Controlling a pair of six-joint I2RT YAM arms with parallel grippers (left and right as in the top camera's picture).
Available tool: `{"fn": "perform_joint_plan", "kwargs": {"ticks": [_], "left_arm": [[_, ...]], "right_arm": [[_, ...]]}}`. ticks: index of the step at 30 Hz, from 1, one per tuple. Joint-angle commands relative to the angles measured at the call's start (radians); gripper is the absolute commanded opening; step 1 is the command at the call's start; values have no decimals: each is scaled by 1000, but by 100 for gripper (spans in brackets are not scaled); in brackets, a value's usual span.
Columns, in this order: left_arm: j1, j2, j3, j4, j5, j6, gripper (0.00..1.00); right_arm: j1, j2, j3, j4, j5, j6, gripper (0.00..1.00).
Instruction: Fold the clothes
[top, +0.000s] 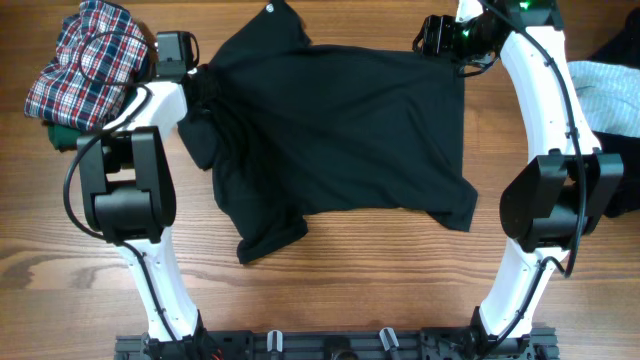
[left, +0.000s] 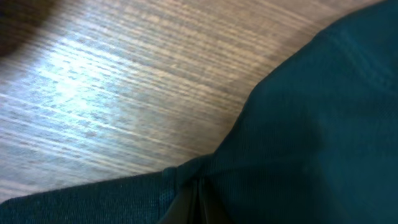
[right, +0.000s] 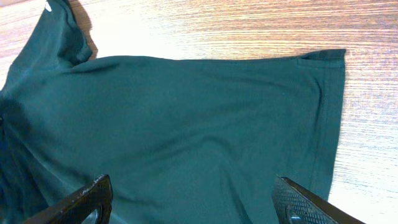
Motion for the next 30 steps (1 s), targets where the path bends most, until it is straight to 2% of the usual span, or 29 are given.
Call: {"fn": "perform_joint_plan", "kwargs": {"ticks": [1, 10, 16, 19, 22, 26, 30], "left_arm": [[11, 69, 18, -122, -69, 47, 4], [-35, -21, 226, -432, -62, 57, 4], [-62, -105, 256, -571, -9, 57, 4], [-71, -145, 256, -655, 58, 57, 4], [-81, -167, 256, -780, 113, 58, 4], [-103, -178, 256, -963, 119, 73, 4], [-129, -195, 256, -1044, 104, 77, 4]], "right_arm": [[6, 0, 9, 3, -16, 3, 83], [6, -73, 9, -48, -12, 14, 91], [6, -135, 9, -116, 22, 37, 93], [6, -155, 9, -206, 22, 39, 93], [6, -159, 9, -301, 22, 55, 90], [7, -160, 9, -419, 22, 55, 75], [16, -192, 9, -468, 37, 55, 70]]}}
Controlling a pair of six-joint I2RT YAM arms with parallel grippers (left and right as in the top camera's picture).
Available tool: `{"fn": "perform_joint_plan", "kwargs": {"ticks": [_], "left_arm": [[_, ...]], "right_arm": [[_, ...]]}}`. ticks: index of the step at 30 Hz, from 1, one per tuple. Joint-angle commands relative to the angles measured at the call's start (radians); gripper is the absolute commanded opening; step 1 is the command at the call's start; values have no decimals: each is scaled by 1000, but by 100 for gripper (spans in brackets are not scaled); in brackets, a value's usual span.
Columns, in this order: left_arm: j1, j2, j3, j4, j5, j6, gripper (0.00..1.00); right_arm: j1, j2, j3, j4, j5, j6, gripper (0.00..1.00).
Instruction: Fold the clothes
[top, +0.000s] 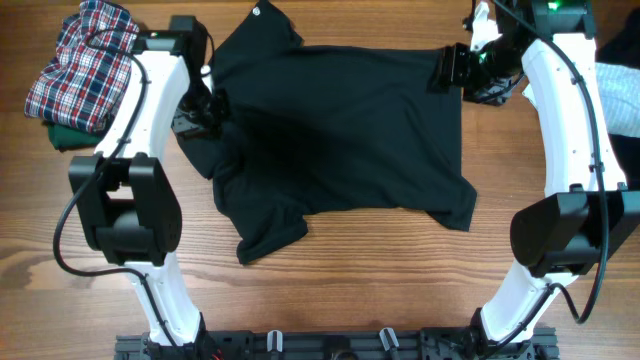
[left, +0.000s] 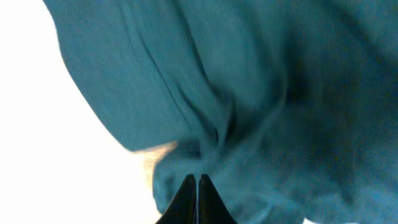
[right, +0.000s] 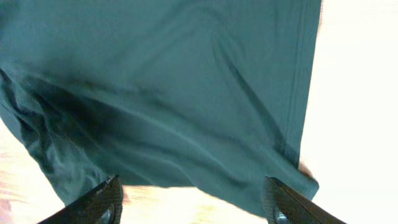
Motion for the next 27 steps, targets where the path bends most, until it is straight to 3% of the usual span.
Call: {"fn": "perform_joint_plan", "kwargs": {"ticks": [1, 5, 14, 19, 27], "left_arm": [[-34, -52, 9, -36, 16, 25, 4], [-80, -169, 8, -39, 16, 14, 6], [-129, -340, 2, -122, 16, -45, 25], [-171, -389, -77, -117, 20, -82, 29], [-278, -441, -336, 40, 24, -180, 34]], "right_arm": [[23, -58, 10, -24, 42, 10, 70], [84, -196, 10, -79, 186, 94, 73], [208, -383, -76, -158, 275, 217, 76], [232, -441, -309, -107, 288, 275, 76], [234, -489, -723, 158, 253, 324, 77]]}}
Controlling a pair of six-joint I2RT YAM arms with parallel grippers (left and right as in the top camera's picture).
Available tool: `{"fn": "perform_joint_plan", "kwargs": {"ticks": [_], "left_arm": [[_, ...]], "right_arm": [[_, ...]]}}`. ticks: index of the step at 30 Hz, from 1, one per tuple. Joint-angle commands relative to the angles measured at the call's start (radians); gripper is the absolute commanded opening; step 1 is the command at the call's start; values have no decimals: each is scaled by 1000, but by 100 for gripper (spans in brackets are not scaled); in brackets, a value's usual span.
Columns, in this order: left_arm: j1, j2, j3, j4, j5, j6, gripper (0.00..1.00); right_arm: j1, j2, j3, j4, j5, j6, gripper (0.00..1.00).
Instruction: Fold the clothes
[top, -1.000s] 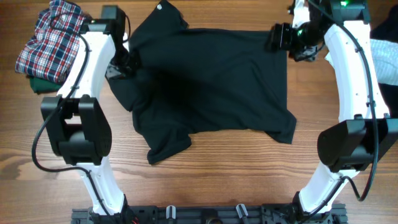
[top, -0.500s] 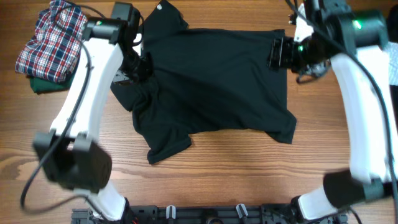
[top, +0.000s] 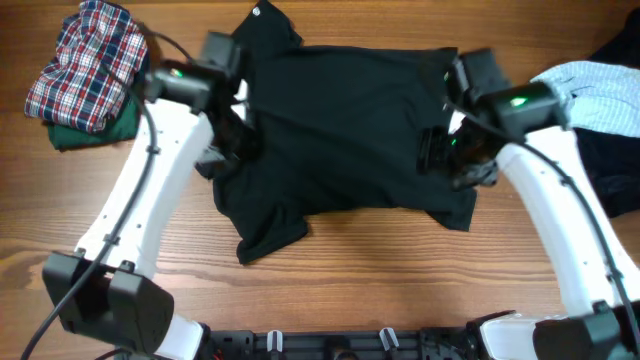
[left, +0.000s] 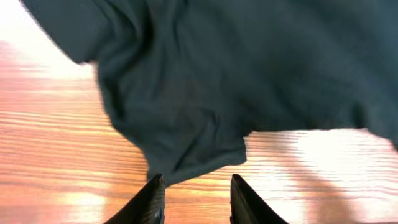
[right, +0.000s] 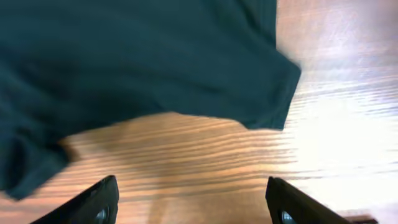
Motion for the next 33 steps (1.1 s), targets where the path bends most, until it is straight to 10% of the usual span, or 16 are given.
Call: {"fn": "perform_joint_plan", "kwargs": {"ticks": [1, 13, 33], "left_arm": [[-48, -34, -143, 85, 9, -98, 34], [-63, -36, -503, 409, 9, -278, 23], [-63, -185, -622, 247, -40, -481, 27]], "right_arm": [[5, -38, -143, 111, -1, 58, 77], [-43, -35, -393, 517, -31, 149, 59], [-195, -32, -410, 655, -66, -5, 75]]}}
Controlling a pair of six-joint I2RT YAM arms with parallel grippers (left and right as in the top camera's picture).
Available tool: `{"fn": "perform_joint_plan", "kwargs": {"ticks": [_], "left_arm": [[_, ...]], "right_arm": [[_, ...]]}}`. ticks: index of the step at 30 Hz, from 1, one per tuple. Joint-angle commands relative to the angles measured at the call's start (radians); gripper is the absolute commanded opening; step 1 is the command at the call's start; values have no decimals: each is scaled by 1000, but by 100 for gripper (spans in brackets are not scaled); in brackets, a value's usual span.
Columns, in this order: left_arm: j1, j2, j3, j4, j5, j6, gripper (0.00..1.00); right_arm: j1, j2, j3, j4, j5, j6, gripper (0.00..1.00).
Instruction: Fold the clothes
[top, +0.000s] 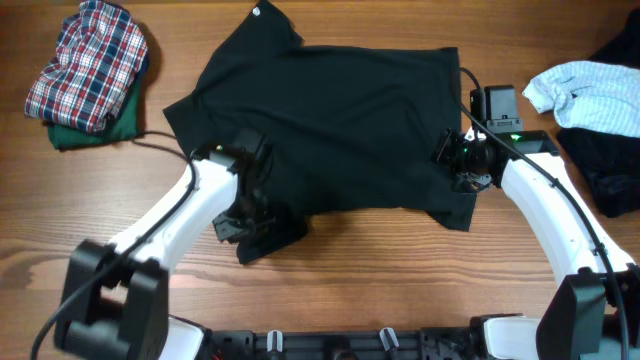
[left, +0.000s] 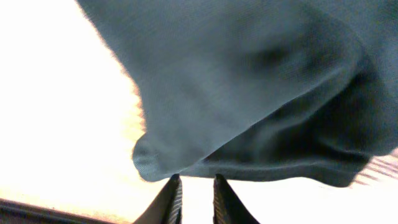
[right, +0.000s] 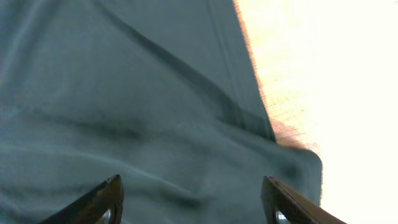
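Observation:
The black shirt (top: 340, 125) lies spread on the wooden table (top: 400, 280), collar at the far side, with a rumpled flap (top: 270, 235) at its near left corner. My left gripper (top: 243, 218) sits low at that flap. In the left wrist view the left gripper (left: 194, 186) is open by a narrow gap, the cloth's folded edge (left: 186, 149) just ahead and bare table between the fingers. My right gripper (top: 455, 165) hovers over the shirt's near right part. In its own view the right gripper (right: 194, 199) stands wide open close above the cloth (right: 155, 93), near the hem.
A plaid shirt (top: 85, 55) is heaped on a green cloth (top: 95, 130) at the far left. A light blue garment (top: 585, 85) and a dark one (top: 612, 170) lie at the right edge. A black rail (top: 330, 345) runs along the front.
My left gripper has gone from over the shirt's upper left to the near left flap, jaws narrower. The right gripper, still open, is now close above the cloth by the right hem.
At first my left gripper was shut on the shirt's bunched left edge and the right was open at the far right corner. A second later the left still held cloth. Then both hung open above the shirt. Now the left side lies spread and both grippers are low at the near corners.

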Motion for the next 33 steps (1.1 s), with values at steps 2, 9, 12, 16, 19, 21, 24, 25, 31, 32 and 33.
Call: {"fn": "perform_joint_plan", "kwargs": {"ticks": [2, 9, 12, 16, 19, 21, 24, 25, 31, 32, 33], "left_arm": [[1, -147, -65, 3, -65, -146, 38], [1, -192, -182, 142, -105, -169, 45], [1, -192, -220, 172, -121, -174, 43], [1, -192, -228, 191, -154, -180, 38], [1, -191, -236, 237, -156, -180, 37], [1, -191, -245, 258, -158, -180, 37], [1, -191, -276, 320, -160, -180, 37], [1, -191, -285, 334, -159, -180, 37], [1, -191, -309, 337, -159, -180, 37], [1, -191, -309, 339, -160, -180, 36], [1, -191, -309, 341, -160, -180, 34]], "right_arm": [[-3, -18, -8, 28, -49, -66, 76], [-3, -18, -8, 40, -90, -100, 77], [-3, -18, -8, 39, -98, -113, 77], [-3, -18, -8, 39, -98, -113, 77], [-3, -18, -8, 39, -101, -115, 77], [-3, -18, -8, 40, -114, -126, 77], [-3, -18, -8, 43, -117, -137, 77], [-3, -18, -8, 42, -117, -137, 77], [-3, -18, -8, 40, -117, -138, 77], [-3, -18, -8, 41, -117, -138, 77], [-3, -18, -8, 41, -117, -138, 78]]}}
